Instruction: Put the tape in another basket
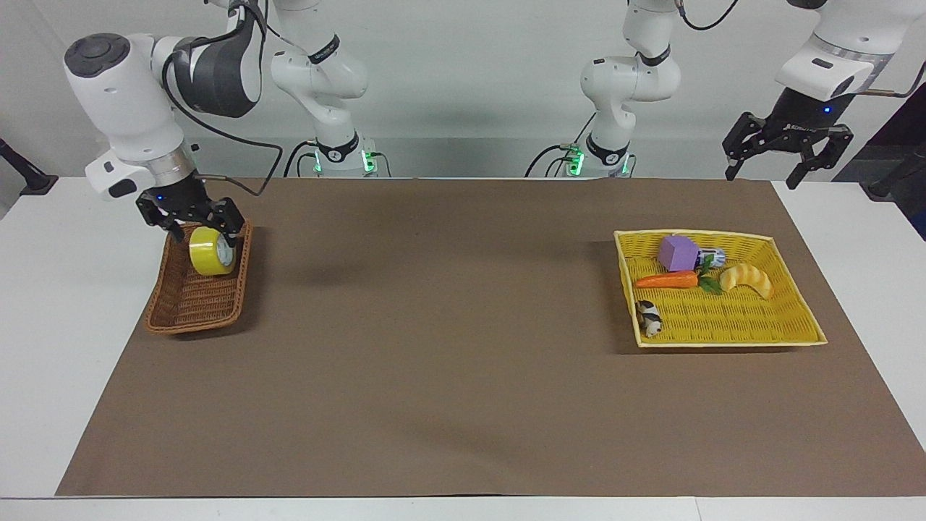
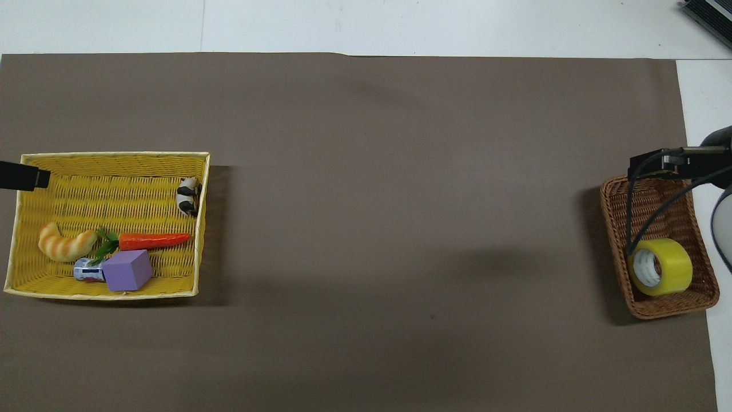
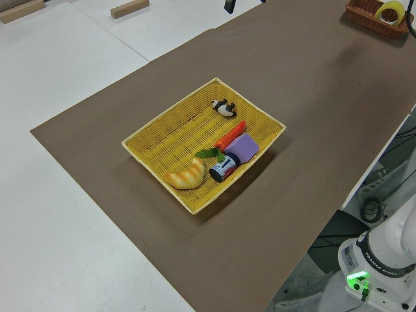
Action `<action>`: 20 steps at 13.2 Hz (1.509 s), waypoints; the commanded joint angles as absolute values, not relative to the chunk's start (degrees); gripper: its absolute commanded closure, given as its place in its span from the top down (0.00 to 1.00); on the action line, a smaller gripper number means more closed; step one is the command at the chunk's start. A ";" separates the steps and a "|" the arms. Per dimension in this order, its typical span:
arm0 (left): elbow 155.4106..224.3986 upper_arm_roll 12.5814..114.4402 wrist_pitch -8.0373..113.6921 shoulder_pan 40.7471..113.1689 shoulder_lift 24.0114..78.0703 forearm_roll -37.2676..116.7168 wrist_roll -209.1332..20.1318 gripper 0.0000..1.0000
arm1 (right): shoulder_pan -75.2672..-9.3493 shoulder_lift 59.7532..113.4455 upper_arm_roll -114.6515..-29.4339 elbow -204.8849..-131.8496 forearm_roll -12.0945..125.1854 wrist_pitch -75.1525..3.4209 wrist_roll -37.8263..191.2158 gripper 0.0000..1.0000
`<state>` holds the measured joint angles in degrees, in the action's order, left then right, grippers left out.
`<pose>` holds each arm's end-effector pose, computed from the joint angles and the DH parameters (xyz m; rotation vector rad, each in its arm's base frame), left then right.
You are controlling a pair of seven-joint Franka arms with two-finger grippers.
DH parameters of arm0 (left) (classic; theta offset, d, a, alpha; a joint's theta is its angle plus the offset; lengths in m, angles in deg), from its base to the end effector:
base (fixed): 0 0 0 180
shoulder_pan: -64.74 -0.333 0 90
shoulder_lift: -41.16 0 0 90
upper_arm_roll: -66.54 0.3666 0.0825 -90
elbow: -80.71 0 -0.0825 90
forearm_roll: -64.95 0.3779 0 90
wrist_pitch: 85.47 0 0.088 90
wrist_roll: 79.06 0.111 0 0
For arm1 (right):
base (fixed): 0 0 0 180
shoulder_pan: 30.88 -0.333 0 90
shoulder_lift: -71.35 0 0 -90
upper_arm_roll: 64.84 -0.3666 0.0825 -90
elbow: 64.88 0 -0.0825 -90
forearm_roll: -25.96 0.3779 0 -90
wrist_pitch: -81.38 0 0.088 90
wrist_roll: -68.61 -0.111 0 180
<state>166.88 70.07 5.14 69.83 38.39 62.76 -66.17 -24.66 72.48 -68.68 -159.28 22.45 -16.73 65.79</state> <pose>0.5316 -0.0175 0.7295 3.0815 -0.3936 0.2010 0.5660 -0.0299 0.6369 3.0788 -0.1286 0.0698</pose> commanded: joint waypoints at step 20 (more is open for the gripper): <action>167.28 69.61 4.53 70.01 37.73 63.63 -65.96 1.00 | -25.70 73.98 -69.94 -148.37 23.50 0.52 65.36 1.00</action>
